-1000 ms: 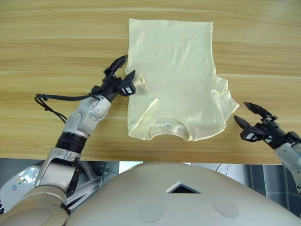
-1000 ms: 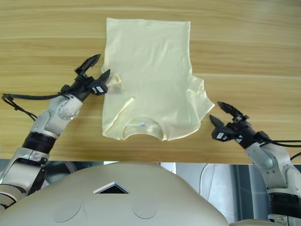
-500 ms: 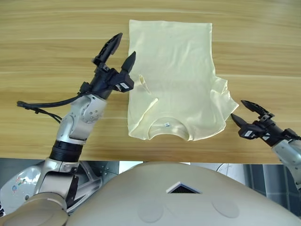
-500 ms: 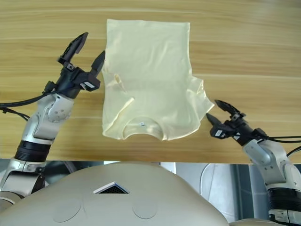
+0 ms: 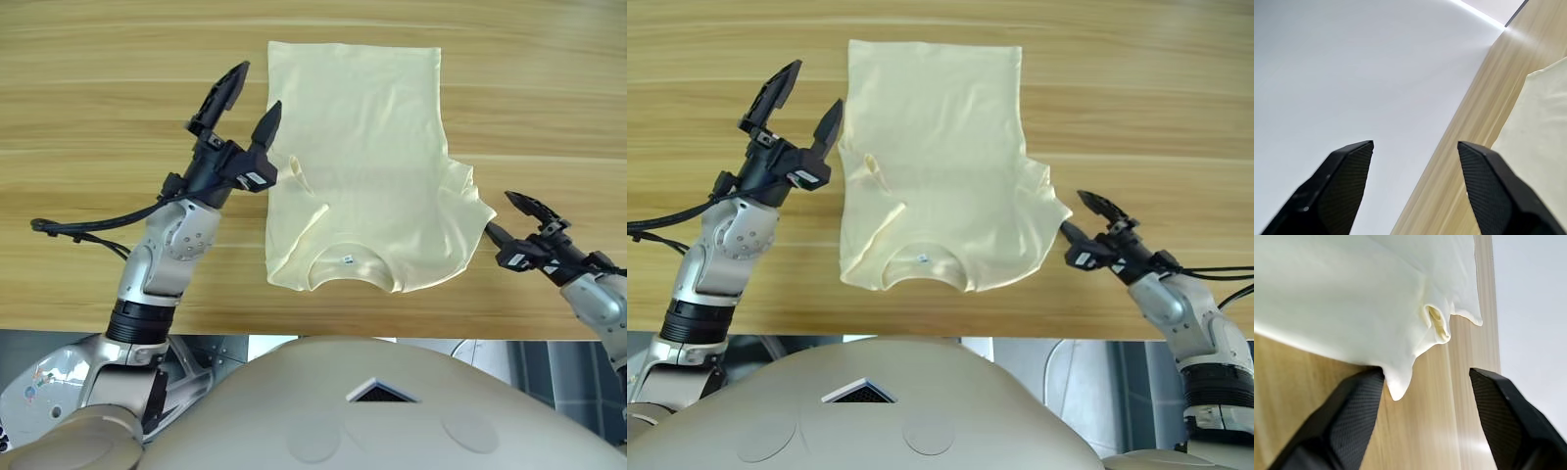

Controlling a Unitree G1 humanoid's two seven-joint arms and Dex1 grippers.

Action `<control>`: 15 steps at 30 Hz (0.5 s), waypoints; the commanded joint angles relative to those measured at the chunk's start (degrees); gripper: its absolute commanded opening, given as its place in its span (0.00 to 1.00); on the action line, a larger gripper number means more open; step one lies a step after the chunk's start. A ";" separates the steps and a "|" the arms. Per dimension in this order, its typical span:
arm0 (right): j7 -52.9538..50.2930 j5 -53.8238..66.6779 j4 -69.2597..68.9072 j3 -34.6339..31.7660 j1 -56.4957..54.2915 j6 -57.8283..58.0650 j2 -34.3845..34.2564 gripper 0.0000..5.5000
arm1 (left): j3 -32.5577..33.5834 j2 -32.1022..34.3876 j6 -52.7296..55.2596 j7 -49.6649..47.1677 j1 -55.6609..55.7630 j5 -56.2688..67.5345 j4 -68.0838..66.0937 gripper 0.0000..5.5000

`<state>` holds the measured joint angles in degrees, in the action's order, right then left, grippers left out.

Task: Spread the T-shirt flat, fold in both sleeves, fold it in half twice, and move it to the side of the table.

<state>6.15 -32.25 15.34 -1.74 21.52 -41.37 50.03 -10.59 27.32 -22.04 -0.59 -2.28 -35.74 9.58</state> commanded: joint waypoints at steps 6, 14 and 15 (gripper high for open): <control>0.13 -2.89 5.02 5.78 -1.78 1.20 0.05 0.27 | -0.83 -1.28 0.12 1.37 -0.25 0.13 0.90 0.59; -1.51 -2.47 8.61 7.65 -4.16 0.54 0.61 0.05 | -1.51 -1.85 0.02 1.86 -0.69 -0.12 1.07 0.59; -1.63 -2.41 8.78 7.69 -4.17 0.44 0.68 0.04 | -1.52 -1.87 -0.01 1.86 -0.75 -0.12 1.09 0.59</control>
<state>3.52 -32.47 20.90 3.52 15.99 -42.71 51.09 -11.98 25.43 -22.11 0.60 -2.53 -35.76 9.96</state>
